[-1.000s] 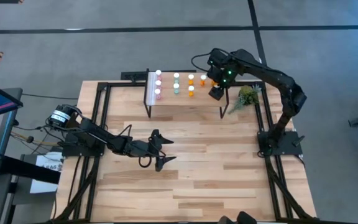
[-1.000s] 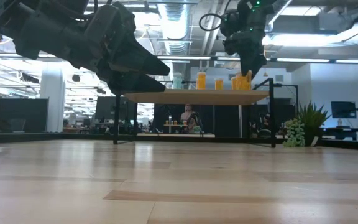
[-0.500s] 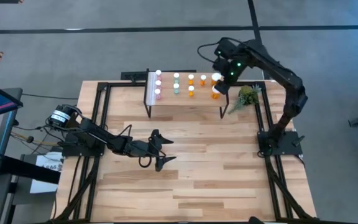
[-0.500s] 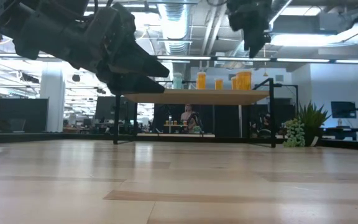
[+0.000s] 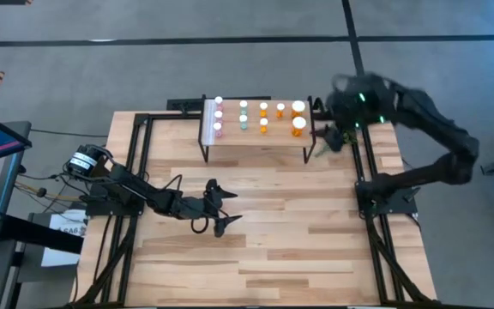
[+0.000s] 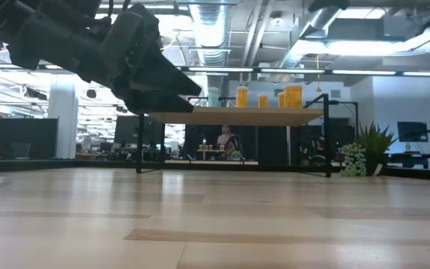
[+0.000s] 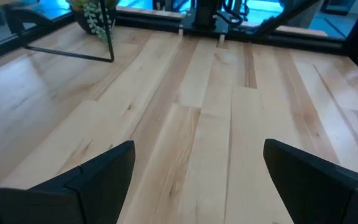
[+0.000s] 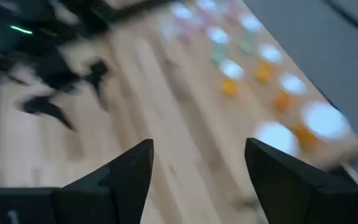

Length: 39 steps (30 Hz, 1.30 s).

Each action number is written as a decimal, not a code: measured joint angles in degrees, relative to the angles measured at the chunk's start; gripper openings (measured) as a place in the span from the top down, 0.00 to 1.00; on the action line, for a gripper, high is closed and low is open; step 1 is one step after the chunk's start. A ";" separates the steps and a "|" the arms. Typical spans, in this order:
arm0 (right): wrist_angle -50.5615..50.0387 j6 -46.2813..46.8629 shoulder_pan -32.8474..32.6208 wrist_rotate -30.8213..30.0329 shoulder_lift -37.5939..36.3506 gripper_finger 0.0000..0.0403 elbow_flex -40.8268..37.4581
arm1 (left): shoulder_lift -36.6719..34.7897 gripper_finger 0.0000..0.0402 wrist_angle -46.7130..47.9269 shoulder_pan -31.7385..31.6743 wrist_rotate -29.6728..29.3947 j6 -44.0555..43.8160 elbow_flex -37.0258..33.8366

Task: Pick and place medicine bottles onto shelf by color
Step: Return to Home Position

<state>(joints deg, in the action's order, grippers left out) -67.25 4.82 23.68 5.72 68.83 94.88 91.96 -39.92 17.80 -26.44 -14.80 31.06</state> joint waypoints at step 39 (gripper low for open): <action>77.35 -8.87 -39.23 -6.12 -20.50 0.31 -57.69 | -41.99 0.30 15.83 7.36 -5.82 11.87 -5.43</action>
<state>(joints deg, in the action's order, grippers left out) 10.10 -4.05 -15.55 -0.40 48.33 37.19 49.98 -24.10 25.17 -32.26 -2.93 25.63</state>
